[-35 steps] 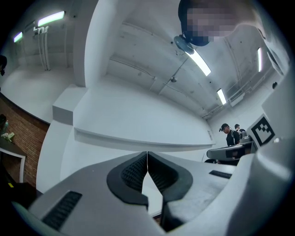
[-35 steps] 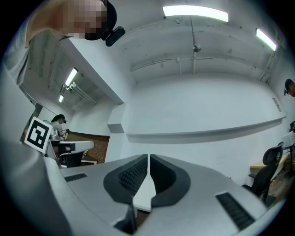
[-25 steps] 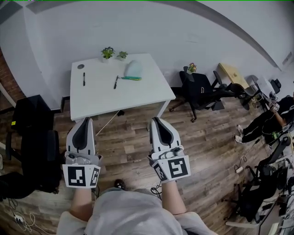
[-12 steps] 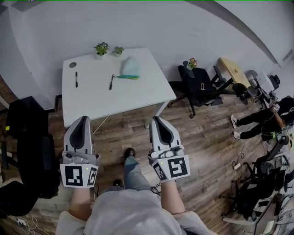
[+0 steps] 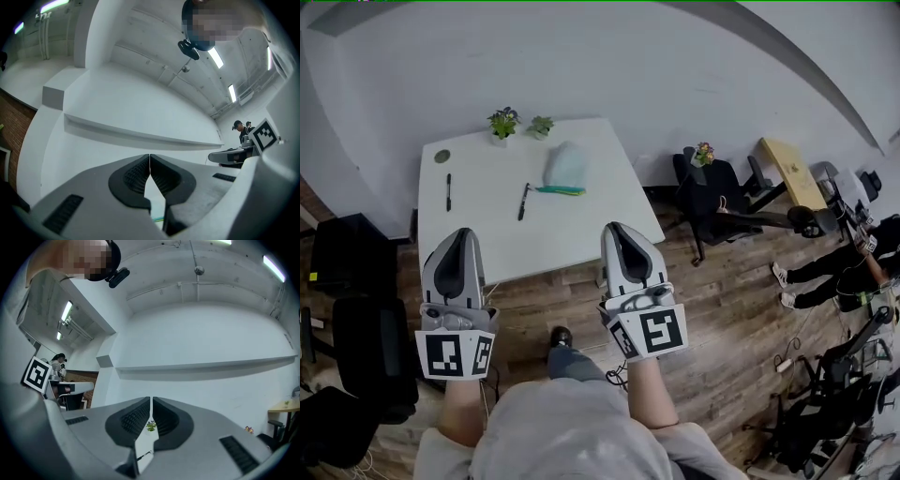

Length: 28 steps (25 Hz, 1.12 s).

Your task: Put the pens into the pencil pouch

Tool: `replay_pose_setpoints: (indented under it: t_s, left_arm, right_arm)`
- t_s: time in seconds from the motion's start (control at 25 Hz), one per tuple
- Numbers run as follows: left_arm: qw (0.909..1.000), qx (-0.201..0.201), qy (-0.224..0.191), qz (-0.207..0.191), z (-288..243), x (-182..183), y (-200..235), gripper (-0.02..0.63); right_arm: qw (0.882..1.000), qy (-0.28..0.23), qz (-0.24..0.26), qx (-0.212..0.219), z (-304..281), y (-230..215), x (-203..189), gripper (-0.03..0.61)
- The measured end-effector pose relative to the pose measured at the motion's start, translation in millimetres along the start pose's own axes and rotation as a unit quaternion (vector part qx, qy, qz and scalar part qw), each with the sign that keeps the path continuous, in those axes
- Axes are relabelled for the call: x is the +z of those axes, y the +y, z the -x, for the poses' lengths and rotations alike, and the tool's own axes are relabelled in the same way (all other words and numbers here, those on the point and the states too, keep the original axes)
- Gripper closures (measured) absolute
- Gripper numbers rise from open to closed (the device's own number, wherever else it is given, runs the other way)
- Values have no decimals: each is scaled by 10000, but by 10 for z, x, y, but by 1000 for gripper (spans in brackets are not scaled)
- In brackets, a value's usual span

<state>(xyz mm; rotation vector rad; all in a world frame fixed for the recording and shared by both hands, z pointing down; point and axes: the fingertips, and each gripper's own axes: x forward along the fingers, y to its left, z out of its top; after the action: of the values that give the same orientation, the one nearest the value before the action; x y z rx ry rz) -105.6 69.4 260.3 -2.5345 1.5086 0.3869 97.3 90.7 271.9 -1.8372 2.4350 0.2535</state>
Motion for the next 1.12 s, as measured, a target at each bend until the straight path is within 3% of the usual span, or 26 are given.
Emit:
replay_pose_setpoints:
  t_s: [0.52,0.88,1.12]
  left_arm:
    - [9994,252,-173,-167,-1235,-290,-33,589]
    - [9994,260,55,-210,-1553,-558,-46,589]
    - [9996,163,219,-83,-1853,-797,49,589]
  right_arm:
    - [9987,-160,67,478,-1084,-873,-141,541]
    - [9966,9,-54,816,-1484,-1018,-416,541]
    - [9961,336,-81,809,-1764,-1116,-705,541]
